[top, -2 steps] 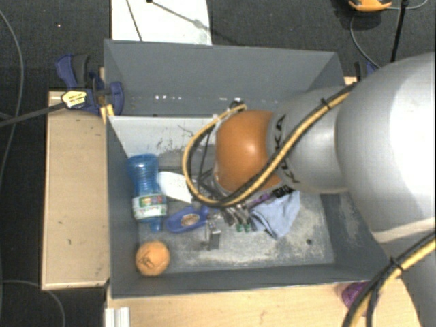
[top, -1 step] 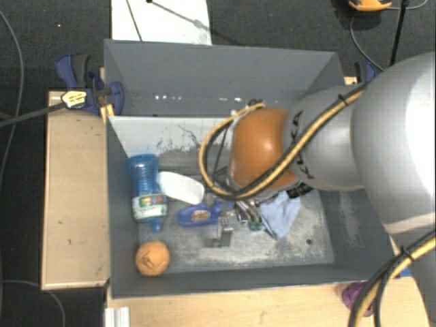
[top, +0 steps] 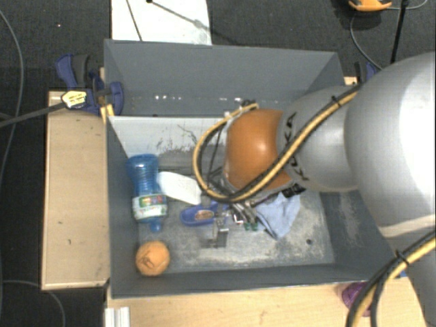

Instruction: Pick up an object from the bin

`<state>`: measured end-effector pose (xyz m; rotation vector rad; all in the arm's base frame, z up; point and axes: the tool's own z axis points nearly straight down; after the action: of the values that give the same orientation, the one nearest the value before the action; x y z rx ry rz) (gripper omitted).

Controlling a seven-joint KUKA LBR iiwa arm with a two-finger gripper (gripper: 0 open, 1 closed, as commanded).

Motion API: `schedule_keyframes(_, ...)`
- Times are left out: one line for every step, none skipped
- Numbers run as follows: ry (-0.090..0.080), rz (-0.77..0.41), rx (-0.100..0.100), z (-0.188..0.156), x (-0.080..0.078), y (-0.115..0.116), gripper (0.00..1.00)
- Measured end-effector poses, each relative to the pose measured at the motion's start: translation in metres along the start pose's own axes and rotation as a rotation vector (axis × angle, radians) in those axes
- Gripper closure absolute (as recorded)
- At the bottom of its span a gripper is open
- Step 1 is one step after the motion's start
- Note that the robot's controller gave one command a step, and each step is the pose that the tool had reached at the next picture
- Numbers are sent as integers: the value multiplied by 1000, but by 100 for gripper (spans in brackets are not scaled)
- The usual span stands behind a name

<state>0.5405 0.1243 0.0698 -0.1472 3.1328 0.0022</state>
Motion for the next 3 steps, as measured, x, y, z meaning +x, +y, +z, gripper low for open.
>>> schedule_keyframes(5,27,-2,-1,0,-8,100)
schedule_keyframes(5,31,-1,-1,0,-10,100)
schedule_keyframes(7,31,-1,-5,1,-10,100)
